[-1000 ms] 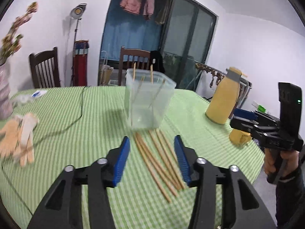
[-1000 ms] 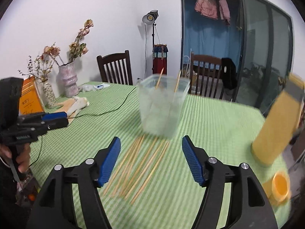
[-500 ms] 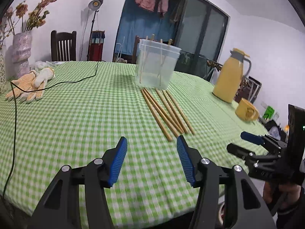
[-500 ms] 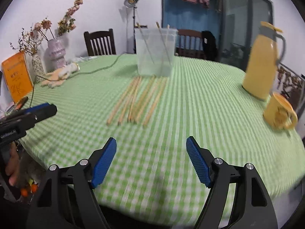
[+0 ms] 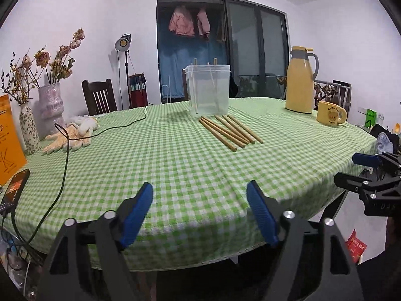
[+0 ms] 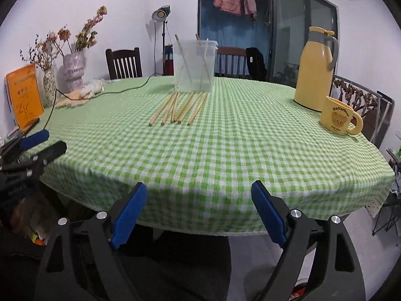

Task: Organize utensils
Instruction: 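Withdraw both grippers from the container back over the table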

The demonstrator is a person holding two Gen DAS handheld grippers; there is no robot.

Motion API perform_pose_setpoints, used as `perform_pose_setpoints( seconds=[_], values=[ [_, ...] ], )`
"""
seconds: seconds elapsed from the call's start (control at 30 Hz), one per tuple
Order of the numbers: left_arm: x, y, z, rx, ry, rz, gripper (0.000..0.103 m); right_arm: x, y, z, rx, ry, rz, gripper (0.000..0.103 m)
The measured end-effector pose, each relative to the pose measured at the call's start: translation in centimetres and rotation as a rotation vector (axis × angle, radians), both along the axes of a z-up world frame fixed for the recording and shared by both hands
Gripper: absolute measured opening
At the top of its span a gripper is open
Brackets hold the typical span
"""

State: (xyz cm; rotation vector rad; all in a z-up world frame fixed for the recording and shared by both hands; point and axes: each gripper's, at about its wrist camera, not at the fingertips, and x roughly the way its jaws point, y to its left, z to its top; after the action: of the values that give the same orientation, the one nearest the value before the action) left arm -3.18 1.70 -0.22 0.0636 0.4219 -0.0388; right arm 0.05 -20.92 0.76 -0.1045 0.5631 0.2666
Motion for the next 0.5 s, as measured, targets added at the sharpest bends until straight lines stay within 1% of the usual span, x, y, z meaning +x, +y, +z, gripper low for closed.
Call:
perform_pose_setpoints(
  seconds=[0.13,0.23,0.5],
  values=[
    [0.29,0.13,0.08,-0.003,0.012,-0.001,0.077,0.02,0.60,-0.26,-0.008,0.004,0.012,0.082],
    [0.36,0.05,0.02,-0.003,0.015,-0.002,0.083,-0.16,0.32,-0.35,-0.005,0.002,0.007,0.082],
    [0.49,-0.22,0.08,0.016,0.014,-0.008,0.090,-0.20,-0.19,0.00,0.012,-0.019,-0.013,0.082]
  ],
)
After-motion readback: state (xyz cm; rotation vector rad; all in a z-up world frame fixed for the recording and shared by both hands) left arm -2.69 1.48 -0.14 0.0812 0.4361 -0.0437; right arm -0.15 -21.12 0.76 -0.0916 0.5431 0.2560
